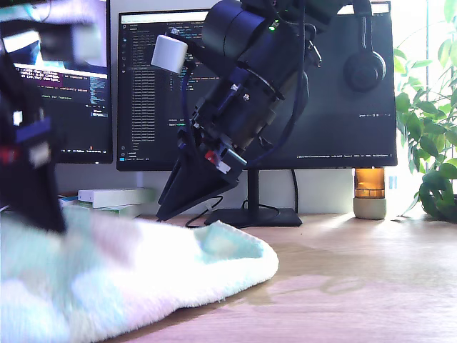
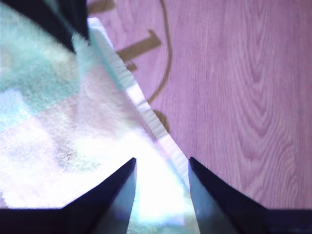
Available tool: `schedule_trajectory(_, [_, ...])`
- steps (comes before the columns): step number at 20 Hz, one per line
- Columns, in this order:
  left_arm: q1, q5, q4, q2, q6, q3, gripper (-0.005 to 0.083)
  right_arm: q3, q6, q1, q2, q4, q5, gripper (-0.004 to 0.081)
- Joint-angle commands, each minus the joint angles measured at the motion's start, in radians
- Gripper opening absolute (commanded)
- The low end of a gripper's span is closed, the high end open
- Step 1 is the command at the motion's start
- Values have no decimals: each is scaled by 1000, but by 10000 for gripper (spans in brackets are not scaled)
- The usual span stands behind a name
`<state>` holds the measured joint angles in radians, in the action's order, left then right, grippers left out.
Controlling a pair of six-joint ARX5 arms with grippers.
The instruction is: Fold the tea towel to a neat square and place it to the right
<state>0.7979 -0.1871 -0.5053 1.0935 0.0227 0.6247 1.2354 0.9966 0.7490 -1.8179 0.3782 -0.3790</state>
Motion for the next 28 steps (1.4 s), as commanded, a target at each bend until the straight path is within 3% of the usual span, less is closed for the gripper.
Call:
schedule_trajectory(1, [1, -5, 5, -24, 5, -2, -19, 5, 5, 10, -2, -2, -3, 303])
schedule_trajectory(14, [-79, 14, 6, 160, 11, -3, -16, 5, -4, 10, -2, 69, 19, 302])
schedule_trajectory(15, [-84, 14, 9, 174, 11, -3, 9, 5, -5, 10, -2, 89, 19, 297])
schedule_trajectory(18, [-85, -11, 25, 183, 11, -3, 193, 5, -7, 10, -2, 148, 18, 296])
schedule_trajectory(20, [-86, -48, 45, 183, 12, -2, 239, 5, -30, 10, -2, 150, 19, 296])
schedule_trajectory(26, [-85, -107, 65, 164, 12, 2, 229, 5, -68, 10, -2, 166, 19, 296])
schedule_trajectory(28, [-85, -100, 65, 127, 12, 2, 179, 5, -101, 9, -2, 166, 19, 296])
